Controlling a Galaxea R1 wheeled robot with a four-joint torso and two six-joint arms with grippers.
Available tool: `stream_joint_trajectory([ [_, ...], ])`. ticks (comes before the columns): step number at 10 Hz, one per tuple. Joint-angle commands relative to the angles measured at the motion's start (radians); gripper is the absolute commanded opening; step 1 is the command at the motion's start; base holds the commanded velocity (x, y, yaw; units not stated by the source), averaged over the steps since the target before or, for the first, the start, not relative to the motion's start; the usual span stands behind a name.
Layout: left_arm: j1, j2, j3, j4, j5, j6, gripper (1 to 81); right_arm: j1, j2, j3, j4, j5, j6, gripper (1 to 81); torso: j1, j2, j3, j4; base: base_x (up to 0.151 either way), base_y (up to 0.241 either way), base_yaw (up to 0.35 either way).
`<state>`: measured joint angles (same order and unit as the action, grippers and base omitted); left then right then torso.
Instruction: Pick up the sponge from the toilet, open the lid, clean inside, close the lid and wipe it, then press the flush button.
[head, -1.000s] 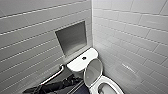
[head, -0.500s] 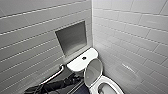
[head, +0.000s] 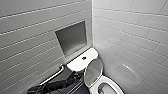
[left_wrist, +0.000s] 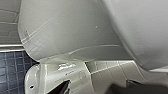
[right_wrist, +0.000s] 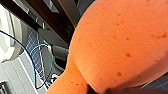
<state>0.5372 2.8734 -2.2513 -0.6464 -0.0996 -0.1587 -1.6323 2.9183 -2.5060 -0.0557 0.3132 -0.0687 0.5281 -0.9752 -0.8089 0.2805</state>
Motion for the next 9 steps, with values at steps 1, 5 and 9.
stream_joint_trajectory([
  [1,-0.142,0.02,0.012,0.004,0.053,-0.001,81.1,-0.018,0.005,0.012,-0.016,-0.065,0.0,1.0,0.0,0.0,0.0,0.0,0.0,0.0,0.0],
  [5,-0.096,-0.014,0.211,0.028,0.057,0.008,81.1,-0.005,0.005,0.01,-0.015,-0.065,0.003,1.0,0.0,0.0,0.0,0.0,0.0,0.0,0.0],
  [9,-0.02,-0.064,0.328,0.128,0.058,0.008,81.1,0.008,0.006,0.01,-0.013,-0.065,0.006,1.0,0.0,0.0,0.0,0.0,0.0,0.0,0.0],
])
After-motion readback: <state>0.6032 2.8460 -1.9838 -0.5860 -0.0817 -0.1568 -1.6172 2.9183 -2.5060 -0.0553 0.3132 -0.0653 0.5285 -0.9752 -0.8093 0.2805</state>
